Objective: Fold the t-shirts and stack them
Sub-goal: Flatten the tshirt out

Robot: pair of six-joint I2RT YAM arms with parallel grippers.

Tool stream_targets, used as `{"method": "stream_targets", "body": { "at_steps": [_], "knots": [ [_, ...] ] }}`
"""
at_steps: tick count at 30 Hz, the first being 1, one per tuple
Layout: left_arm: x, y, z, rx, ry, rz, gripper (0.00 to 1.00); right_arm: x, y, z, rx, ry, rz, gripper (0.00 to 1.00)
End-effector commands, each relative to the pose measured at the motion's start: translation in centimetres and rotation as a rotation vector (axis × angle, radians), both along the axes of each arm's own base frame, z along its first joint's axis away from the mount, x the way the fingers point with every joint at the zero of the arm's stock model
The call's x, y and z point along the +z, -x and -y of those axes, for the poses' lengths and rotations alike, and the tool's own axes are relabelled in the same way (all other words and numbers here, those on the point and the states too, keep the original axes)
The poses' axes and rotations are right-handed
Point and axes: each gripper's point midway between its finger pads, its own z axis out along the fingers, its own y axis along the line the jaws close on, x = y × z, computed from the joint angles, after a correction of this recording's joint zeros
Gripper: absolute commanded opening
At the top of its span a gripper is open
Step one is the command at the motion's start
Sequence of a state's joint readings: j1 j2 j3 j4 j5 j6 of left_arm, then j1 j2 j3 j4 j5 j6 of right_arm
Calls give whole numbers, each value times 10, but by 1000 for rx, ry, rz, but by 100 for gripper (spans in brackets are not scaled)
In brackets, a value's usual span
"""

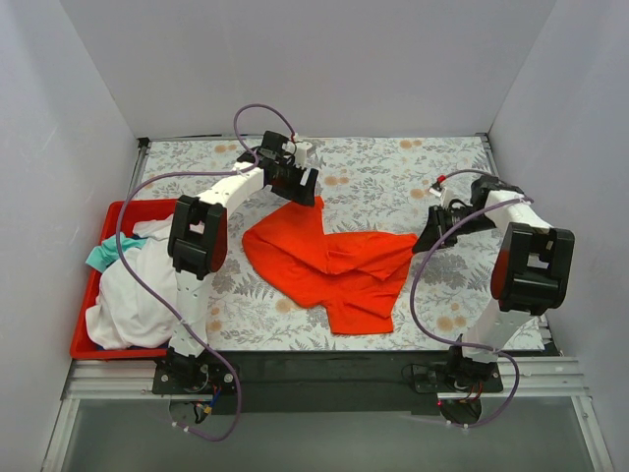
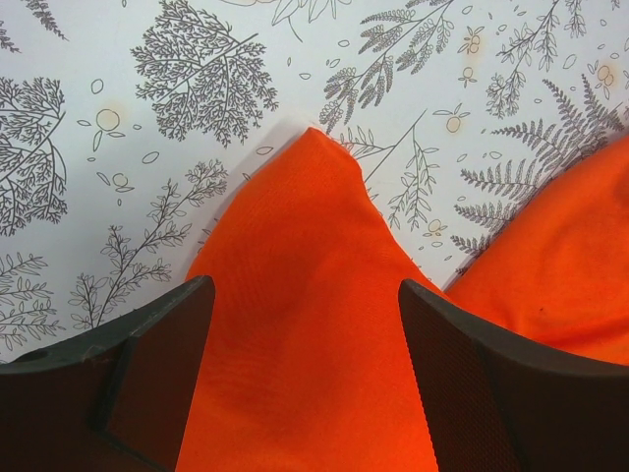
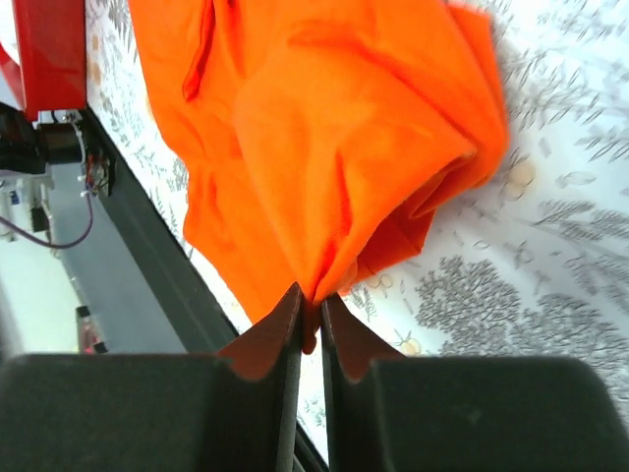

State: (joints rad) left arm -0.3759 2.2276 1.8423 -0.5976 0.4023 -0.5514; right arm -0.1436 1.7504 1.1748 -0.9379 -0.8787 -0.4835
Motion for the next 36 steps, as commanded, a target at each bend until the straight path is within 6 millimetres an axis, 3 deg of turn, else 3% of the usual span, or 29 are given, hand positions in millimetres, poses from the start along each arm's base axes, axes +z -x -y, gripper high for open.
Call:
{"method": "stream_targets", "body": {
  "at_steps": [1, 2, 7, 10, 17, 21, 28, 30, 34, 36],
  "knots": [
    [55, -4, 2, -11, 36, 110, 75, 12, -4, 3, 5, 15, 10, 14],
    [56, -5, 3, -11, 39, 111, 75, 9, -4, 3, 5, 14, -5, 2],
    [60, -10, 6, -13, 51, 119, 75, 19, -10, -1, -2, -30, 0, 1],
    [55, -12, 6, -10, 48, 119, 76, 42, -20, -8, -7, -90, 54, 1],
    [45, -29, 7, 21, 33, 136, 81, 126, -65, -15, 2, -192, 300, 1],
    [37, -36, 6, 46, 27, 134, 82, 150, -91, -12, -31, -185, 373, 1],
    [36, -49, 2, 92, 18, 167, 82, 161, -133, 0, -109, -110, 416, 1],
    [33, -52, 2, 99, 19, 170, 82, 154, -141, 7, -147, -60, 407, 1],
    [22, -57, 4, 97, 18, 168, 79, 144, -146, 20, -203, 44, 412, 1],
    [7, -57, 6, 90, 14, 143, 77, 144, -144, 25, -224, 79, 417, 1]
  ]
}}
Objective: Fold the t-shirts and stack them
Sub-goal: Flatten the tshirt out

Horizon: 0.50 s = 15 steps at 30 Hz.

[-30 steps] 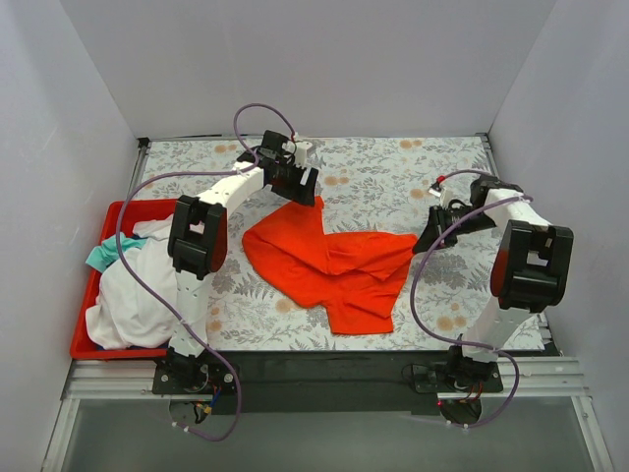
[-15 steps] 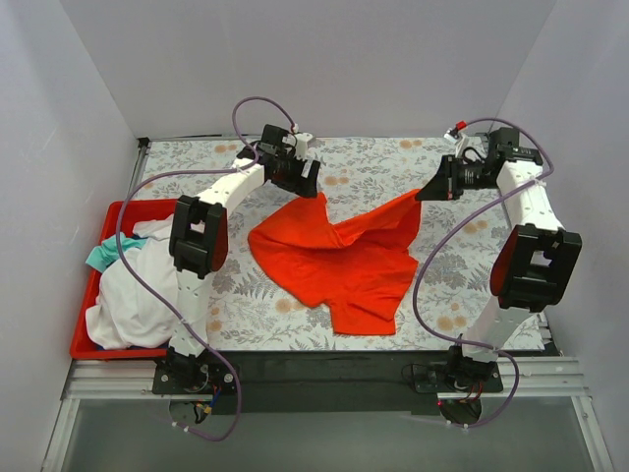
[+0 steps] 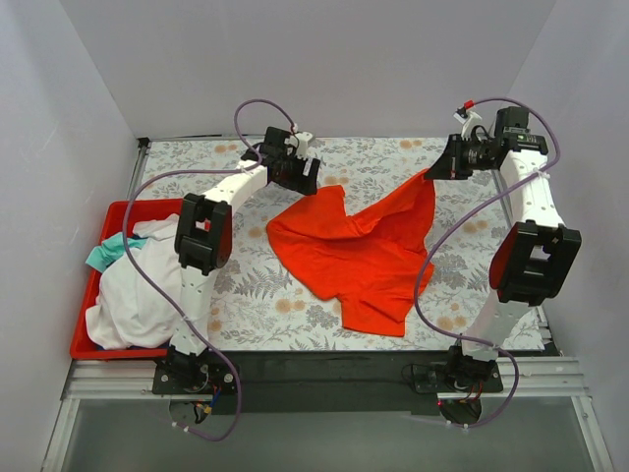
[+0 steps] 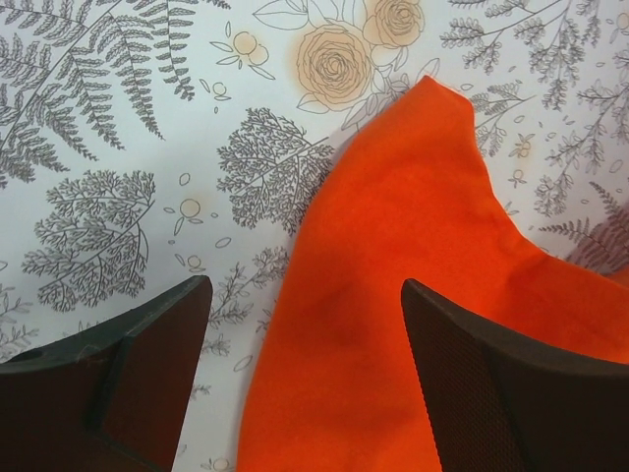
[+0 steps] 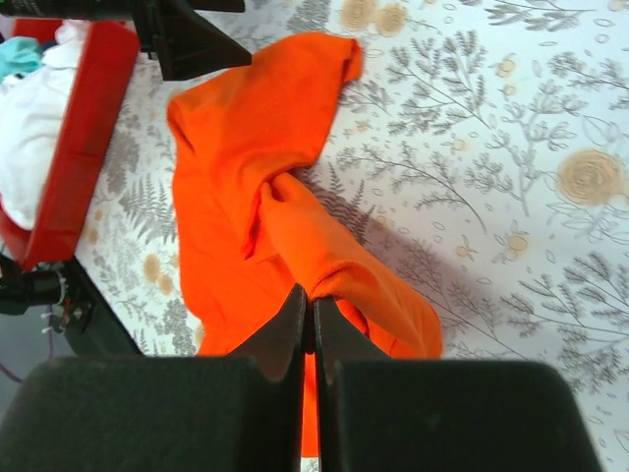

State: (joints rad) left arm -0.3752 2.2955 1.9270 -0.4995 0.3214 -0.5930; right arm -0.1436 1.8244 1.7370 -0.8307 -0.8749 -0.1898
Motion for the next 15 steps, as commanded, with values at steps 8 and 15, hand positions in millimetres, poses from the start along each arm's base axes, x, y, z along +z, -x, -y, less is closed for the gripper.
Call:
{"method": "stream_targets", "body": {
  "at_steps": [8, 15],
  "knots": [
    [-31, -9, 4, -5, 8, -21, 66, -12, 8, 24, -117, 154, 9, 1],
    [-23, 20, -35, 40, -2, -69, 0, -42, 40, 43, -146, 203, -53, 1]
  ]
}}
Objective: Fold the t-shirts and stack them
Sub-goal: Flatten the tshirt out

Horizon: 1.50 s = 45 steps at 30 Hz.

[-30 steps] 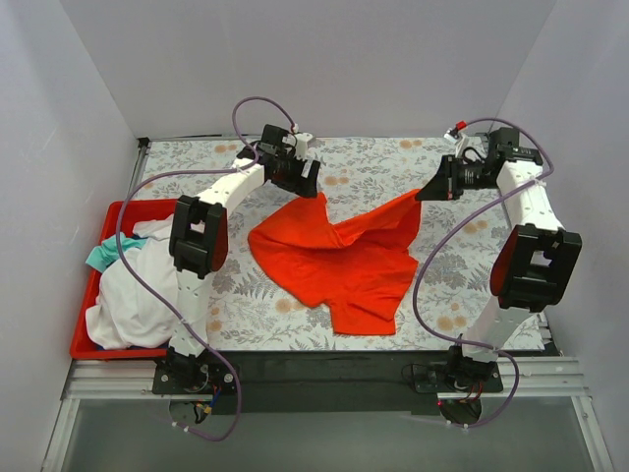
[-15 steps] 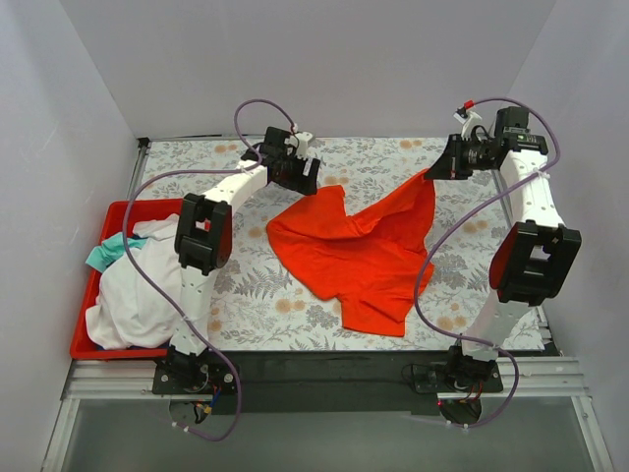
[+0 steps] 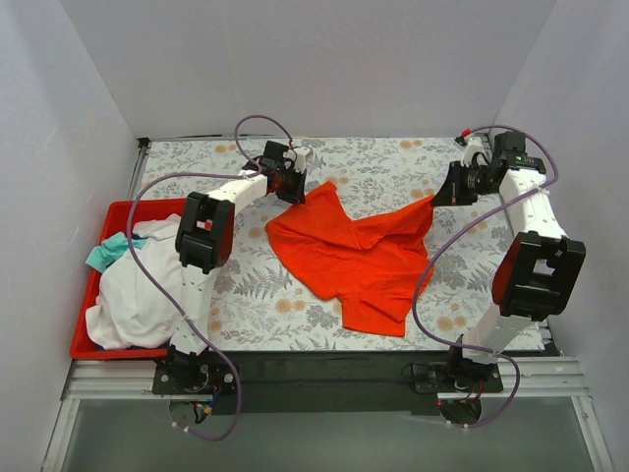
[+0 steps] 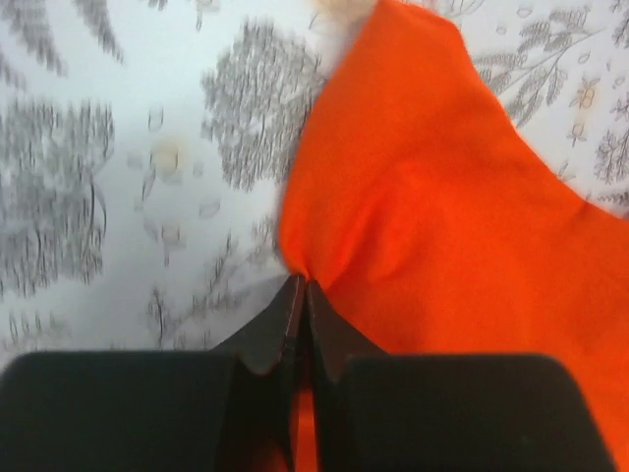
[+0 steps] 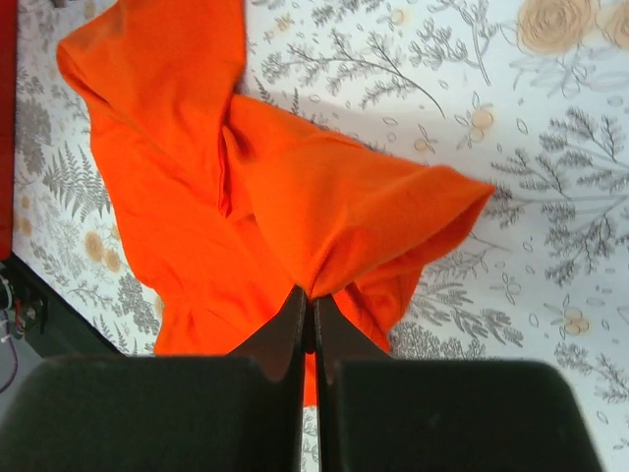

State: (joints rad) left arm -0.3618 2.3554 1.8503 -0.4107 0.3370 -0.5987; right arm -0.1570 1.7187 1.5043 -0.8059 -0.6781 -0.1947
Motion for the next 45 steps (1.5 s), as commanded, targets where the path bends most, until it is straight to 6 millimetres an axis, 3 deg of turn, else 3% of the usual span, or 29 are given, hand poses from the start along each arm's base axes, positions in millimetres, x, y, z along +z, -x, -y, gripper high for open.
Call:
{"method": "stream_targets", "body": {
  "at_steps": [1, 2, 3, 4, 7, 8, 9, 11, 12, 14, 17, 18, 21, 23, 25, 26, 28, 29, 31, 32, 33, 35, 36, 37, 38, 39, 40, 42, 45],
  "knots": [
    [57, 18, -34, 36, 35, 30, 0, 8, 15, 22, -35, 63, 62, 1],
    [47, 32, -52, 50, 33, -5, 0, 5, 20, 31, -55, 73, 53, 1],
    [55, 35, -59, 40, 32, 24, 0, 2, 24, 34, -58, 79, 50, 1],
    [93, 35, -63, 32, 62, 119, 0, -4, 32, 39, -63, 86, 36, 1],
    [107, 58, -79, -8, 58, 191, 0, -19, 48, 44, -58, 104, 5, 1],
    [130, 70, -76, -59, 71, 250, 0, -22, 53, 47, -60, 115, -6, 1],
    [115, 90, -77, -124, 41, 239, 0, -23, 56, 48, -60, 122, -6, 1],
    [126, 127, -57, -282, 22, 298, 0, -32, 64, 53, -59, 137, -29, 1],
    [99, 164, -56, -372, -15, 210, 0, -35, 66, 55, -58, 145, -36, 1],
    [87, 211, -39, -615, -80, 231, 8, -41, 69, 63, -66, 174, -46, 1],
    [70, 272, -51, -822, -156, 167, 17, -44, 69, 73, -82, 181, -62, 1],
    [63, 299, -66, -878, -174, 64, 19, -41, 67, 76, -83, 184, -56, 1],
    [59, 317, -85, -972, -233, 28, 34, -42, 67, 78, -77, 177, -70, 1],
    [69, 307, -88, -917, -246, 59, 34, -43, 69, 75, -70, 160, -83, 1],
    [80, 285, -82, -832, -189, 94, 33, -45, 70, 73, -65, 147, -93, 1],
    [96, 266, -75, -790, -163, 135, 34, -45, 70, 71, -62, 139, -96, 1],
    [101, 242, -68, -697, -79, 94, 45, -47, 71, 71, -61, 130, -104, 1],
    [115, 221, -61, -665, -58, 120, 50, -47, 71, 69, -56, 120, -104, 1],
    [124, 204, -54, -640, -18, 89, 62, -49, 72, 68, -53, 112, -113, 1],
    [110, 194, -50, -633, 10, 23, 63, -50, 72, 67, -48, 106, -117, 1],
    [131, 173, -44, -621, 19, 62, 64, -50, 73, 66, -47, 107, -121, 1],
    [132, 152, -41, -604, 39, 32, 65, -52, 74, 66, -43, 103, -126, 1],
    [111, 144, -41, -602, 33, -36, 66, -52, 74, 66, -42, 105, -126, 1],
    [123, 124, -41, -610, 21, 20, 66, -52, 74, 66, -44, 102, -127, 1],
    [119, 118, -42, -625, 12, 18, 66, -50, 73, 65, -41, 99, -124, 1],
    [98, 119, -45, -633, 18, -66, 66, -49, 73, 65, -41, 97, -124, 1],
    [111, 105, -46, -637, 19, -29, 67, -48, 73, 65, -42, 95, -124, 1],
    [91, 110, -47, -670, 31, -133, 67, -46, 71, 65, -42, 94, -117, 1],
    [87, 109, -44, -684, 51, -159, 78, -48, 72, 65, -42, 93, -126, 1]
  ]
}}
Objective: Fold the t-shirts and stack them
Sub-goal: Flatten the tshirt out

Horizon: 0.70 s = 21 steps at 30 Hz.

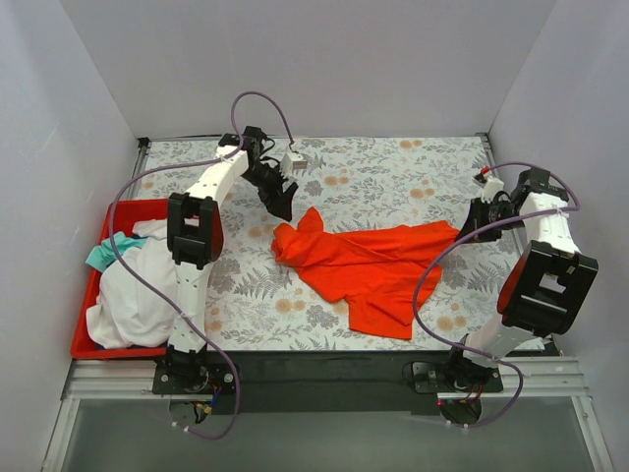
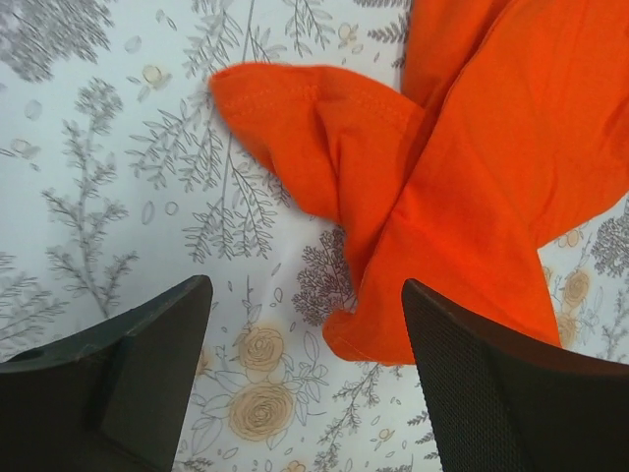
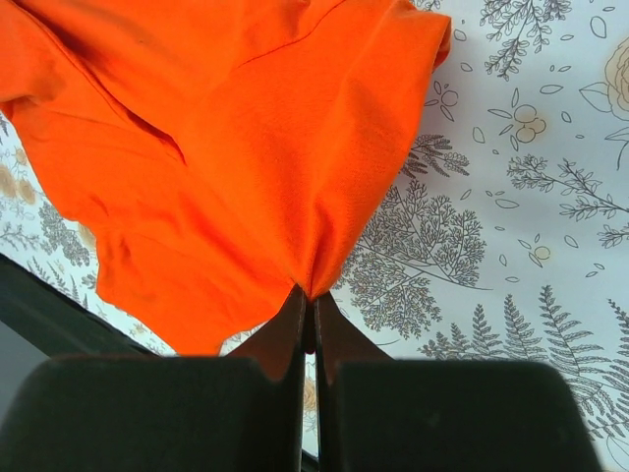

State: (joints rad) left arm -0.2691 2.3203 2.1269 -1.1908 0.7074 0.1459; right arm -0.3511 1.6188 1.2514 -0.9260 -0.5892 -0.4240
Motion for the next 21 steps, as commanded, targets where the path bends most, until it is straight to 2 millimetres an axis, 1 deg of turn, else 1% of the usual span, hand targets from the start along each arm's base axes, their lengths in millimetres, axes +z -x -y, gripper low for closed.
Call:
{"method": "stream_targets", "body": {
  "at_steps": [1, 2, 4, 5, 6, 9, 10, 11, 12, 13, 14, 15, 16, 17, 18, 19, 20, 21],
  "knots": [
    [19, 27, -2, -35, 31, -94, 78, 10, -6, -1, 17, -18, 26, 1],
    [10, 34, -3, -23, 27, -131, 78, 9, -5, -2, 18, -19, 23, 1],
    [5, 35, -2, -15, 34, -137, 79, 8, -4, -2, 20, -21, 16, 1],
    [-1, 40, -3, -11, 28, -164, 79, 8, -4, -2, 20, -20, 15, 1],
    [-3, 46, -4, -10, 26, -189, 78, 7, -4, -2, 21, -18, 14, 1],
    [-11, 62, -5, -8, 28, -260, 73, 10, -5, -1, 23, -10, 23, 1],
    [-11, 66, -5, -7, 31, -273, 67, 10, -6, 0, 21, -9, 24, 1],
    [-7, 70, -5, -9, 42, -275, 63, 10, -7, 0, 22, -7, 25, 1],
    [-9, 76, -6, -12, 41, -287, 58, 10, -8, 1, 21, -6, 23, 1],
    [-7, 78, -6, -12, 45, -284, 50, 9, -7, 1, 22, -6, 20, 1],
    [-4, 80, -7, -12, 49, -278, 38, 9, -7, 2, 22, -1, 20, 1],
    [4, 85, -7, -15, 64, -249, 30, 8, -7, 2, 23, 1, 19, 1],
    [9, 88, -7, -15, 70, -231, 23, 8, -6, 3, 24, 5, 19, 1],
    [16, 91, -8, -17, 80, -200, 10, 7, -6, 3, 26, 10, 18, 1],
    [24, 101, -10, -20, 95, -150, 6, 7, -5, 3, 25, 10, 16, 1],
    [31, 106, -12, -24, 98, -105, 3, 7, -5, 4, 26, 12, 16, 1],
    [32, 114, -16, -39, 91, -67, 0, 6, -3, 4, 28, 15, 14, 1],
    [32, 114, -18, -52, 78, 6, 0, 6, -2, 3, 32, 15, 15, 1]
  ]
}}
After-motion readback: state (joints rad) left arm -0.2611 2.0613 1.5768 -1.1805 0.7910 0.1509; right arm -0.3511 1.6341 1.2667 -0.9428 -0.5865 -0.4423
